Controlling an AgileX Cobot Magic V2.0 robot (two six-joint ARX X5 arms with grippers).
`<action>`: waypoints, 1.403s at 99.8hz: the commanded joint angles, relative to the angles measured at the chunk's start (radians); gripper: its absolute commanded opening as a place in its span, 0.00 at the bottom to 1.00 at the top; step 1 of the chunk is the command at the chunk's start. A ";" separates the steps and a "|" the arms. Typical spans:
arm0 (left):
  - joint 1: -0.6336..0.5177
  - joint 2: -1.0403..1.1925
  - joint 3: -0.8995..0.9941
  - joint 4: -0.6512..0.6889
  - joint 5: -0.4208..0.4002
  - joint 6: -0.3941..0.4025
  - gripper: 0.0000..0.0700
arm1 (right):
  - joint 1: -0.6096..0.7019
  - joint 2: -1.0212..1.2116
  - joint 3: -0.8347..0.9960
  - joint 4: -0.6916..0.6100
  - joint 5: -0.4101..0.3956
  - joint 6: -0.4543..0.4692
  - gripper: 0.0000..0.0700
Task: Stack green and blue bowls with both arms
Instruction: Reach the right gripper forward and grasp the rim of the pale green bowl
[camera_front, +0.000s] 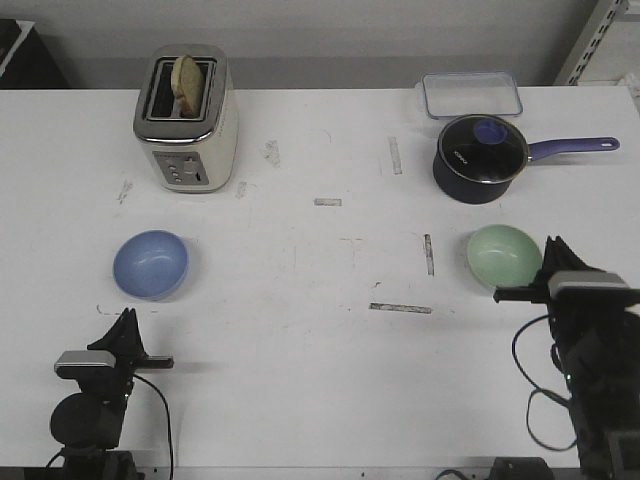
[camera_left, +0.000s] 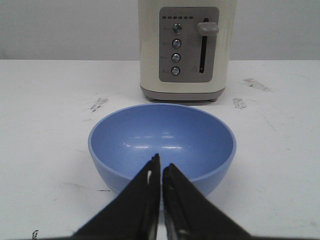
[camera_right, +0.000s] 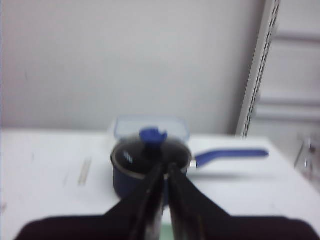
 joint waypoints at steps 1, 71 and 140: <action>0.000 -0.001 -0.022 0.014 0.000 -0.009 0.00 | -0.006 0.119 0.101 -0.087 -0.005 -0.004 0.27; 0.000 -0.001 -0.022 0.012 0.000 -0.009 0.00 | -0.328 0.795 0.337 -0.370 -0.279 -0.170 0.61; 0.000 -0.001 -0.022 0.013 0.000 -0.009 0.00 | -0.328 0.982 0.336 -0.315 -0.223 -0.196 0.00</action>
